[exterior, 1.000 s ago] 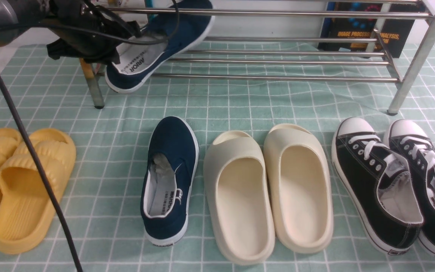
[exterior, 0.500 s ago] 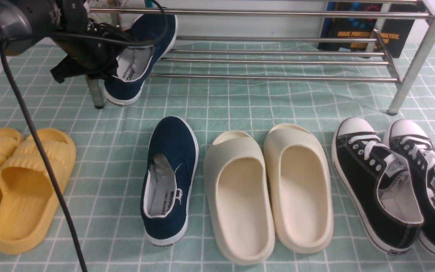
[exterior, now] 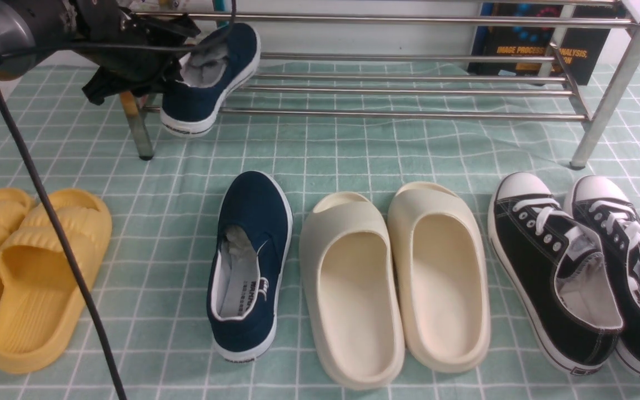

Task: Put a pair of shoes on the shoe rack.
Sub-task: Use the left arm to put a shoe into the shoe rack, then use the left arm to grab the shoe closest to it

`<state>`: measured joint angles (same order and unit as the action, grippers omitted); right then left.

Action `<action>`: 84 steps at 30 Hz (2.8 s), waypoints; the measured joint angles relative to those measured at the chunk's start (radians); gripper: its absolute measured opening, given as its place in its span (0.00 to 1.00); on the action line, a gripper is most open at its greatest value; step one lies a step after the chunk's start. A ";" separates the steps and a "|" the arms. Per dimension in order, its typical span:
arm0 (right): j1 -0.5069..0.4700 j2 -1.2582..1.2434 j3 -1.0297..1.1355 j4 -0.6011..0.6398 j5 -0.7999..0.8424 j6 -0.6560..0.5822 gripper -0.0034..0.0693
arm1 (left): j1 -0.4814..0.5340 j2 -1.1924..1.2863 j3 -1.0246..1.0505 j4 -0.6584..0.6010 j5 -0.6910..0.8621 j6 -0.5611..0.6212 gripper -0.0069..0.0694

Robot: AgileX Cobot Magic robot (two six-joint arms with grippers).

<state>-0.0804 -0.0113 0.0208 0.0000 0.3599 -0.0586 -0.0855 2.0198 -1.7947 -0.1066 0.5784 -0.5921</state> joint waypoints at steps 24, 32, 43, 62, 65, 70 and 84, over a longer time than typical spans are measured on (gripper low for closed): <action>0.000 0.000 0.000 0.000 0.000 0.000 0.39 | -0.106 -0.089 0.140 -0.005 0.161 0.427 0.07; 0.000 0.000 0.000 0.000 0.000 0.000 0.39 | -0.096 0.048 0.035 -0.003 0.081 0.379 0.07; 0.000 0.000 0.000 0.000 0.000 0.000 0.39 | -0.080 0.115 -0.172 0.032 0.180 0.362 0.07; 0.000 0.000 0.000 0.000 0.000 0.000 0.39 | -0.080 -0.146 -0.193 0.058 0.656 0.421 0.44; 0.000 0.000 0.000 0.000 0.000 0.000 0.39 | -0.080 -0.277 -0.057 0.063 0.660 0.405 0.42; 0.000 0.000 0.000 0.000 0.000 0.000 0.39 | -0.080 -0.481 0.237 0.049 0.629 0.368 0.39; 0.000 0.000 0.000 0.000 0.000 0.000 0.39 | -0.231 -0.675 0.801 -0.043 0.403 0.365 0.38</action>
<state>-0.0804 -0.0113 0.0208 0.0000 0.3599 -0.0586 -0.3168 1.3443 -0.9934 -0.1494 0.9817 -0.2268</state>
